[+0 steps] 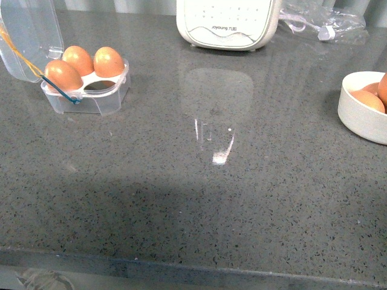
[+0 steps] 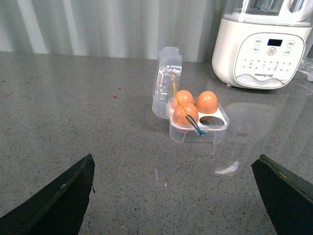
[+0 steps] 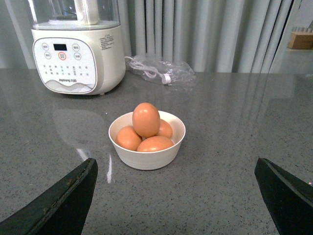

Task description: Put egg into box

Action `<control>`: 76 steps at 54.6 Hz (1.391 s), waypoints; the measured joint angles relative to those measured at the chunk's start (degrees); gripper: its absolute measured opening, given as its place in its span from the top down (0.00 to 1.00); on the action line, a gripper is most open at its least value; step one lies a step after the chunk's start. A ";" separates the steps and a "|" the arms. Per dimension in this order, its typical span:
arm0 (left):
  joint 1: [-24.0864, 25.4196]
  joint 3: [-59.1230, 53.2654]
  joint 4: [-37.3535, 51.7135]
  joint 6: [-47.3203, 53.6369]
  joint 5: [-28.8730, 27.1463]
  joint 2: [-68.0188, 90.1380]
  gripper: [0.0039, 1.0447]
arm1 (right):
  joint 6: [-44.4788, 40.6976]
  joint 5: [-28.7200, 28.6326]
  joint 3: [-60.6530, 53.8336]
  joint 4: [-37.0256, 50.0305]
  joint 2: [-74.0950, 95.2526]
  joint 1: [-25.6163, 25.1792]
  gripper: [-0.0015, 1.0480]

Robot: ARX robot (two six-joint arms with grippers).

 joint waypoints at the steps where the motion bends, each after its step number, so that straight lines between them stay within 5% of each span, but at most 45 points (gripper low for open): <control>1: 0.00 0.00 0.00 0.00 0.00 0.00 0.06 | 0.00 0.00 0.00 0.00 0.00 0.00 0.07; 17: 0.00 0.00 0.00 0.00 0.02 0.00 0.06 | 0.00 0.00 0.00 0.00 0.00 0.00 0.07; 22: 0.00 0.00 0.00 0.00 0.02 0.00 0.06 | 5.09 -5.86 0.09 1.75 2.84 -1.31 0.07; 47: 0.00 0.00 -0.02 0.00 0.02 0.00 0.06 | 8.31 -7.96 14.36 35.30 43.91 -4.52 0.07; 76: 0.00 0.00 -0.02 0.00 0.02 0.00 0.06 | 5.18 -8.04 41.22 18.21 80.85 -5.07 0.07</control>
